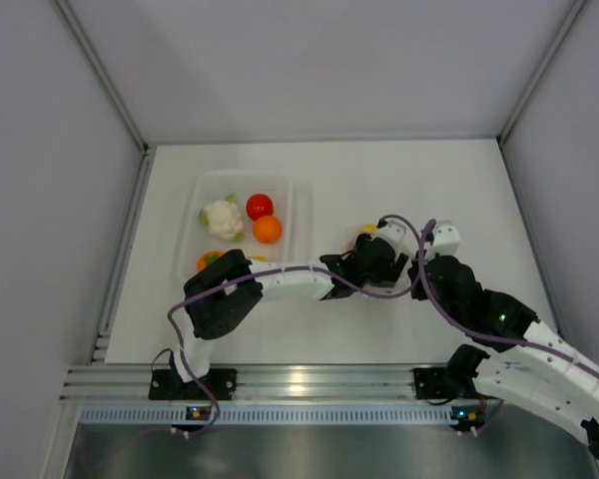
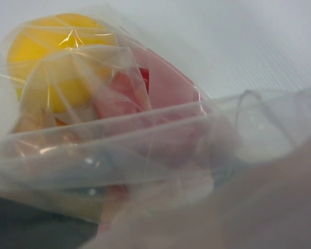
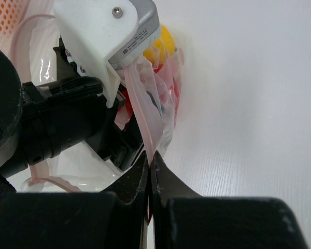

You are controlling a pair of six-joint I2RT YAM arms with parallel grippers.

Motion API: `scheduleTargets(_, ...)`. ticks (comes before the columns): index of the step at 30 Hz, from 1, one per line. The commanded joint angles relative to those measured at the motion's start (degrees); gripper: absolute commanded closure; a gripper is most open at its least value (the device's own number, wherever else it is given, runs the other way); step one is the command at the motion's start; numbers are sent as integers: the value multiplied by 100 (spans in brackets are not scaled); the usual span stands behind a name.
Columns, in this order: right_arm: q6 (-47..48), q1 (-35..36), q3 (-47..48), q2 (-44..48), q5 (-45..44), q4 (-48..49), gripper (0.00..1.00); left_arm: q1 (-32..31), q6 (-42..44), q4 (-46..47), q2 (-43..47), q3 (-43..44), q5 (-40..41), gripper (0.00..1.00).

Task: Open the zip-top bag and remove the fake food
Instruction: Pick up the fake fruit from the zipper food storage bag.

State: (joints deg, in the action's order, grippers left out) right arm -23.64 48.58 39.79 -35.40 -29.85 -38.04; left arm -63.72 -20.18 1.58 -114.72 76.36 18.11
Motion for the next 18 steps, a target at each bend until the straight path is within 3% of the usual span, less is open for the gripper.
scheduleTargets(1, -53, 11, 345, 68, -241, -115, 100, 115, 93, -71, 274, -60, 158, 19)
scheduleTargets(4, -193, 3, 433, 59, -495, -335, 100, 167, 102, -71, 301, -86, 79, 23)
scheduleTargets(8, -308, 3, 530, 77, -812, -538, 100, 185, 155, -71, 371, -174, -88, 18)
scheduleTargets(18, -150, 11, 670, 367, -408, -406, 100, 194, 173, -70, 231, -42, 210, 13)
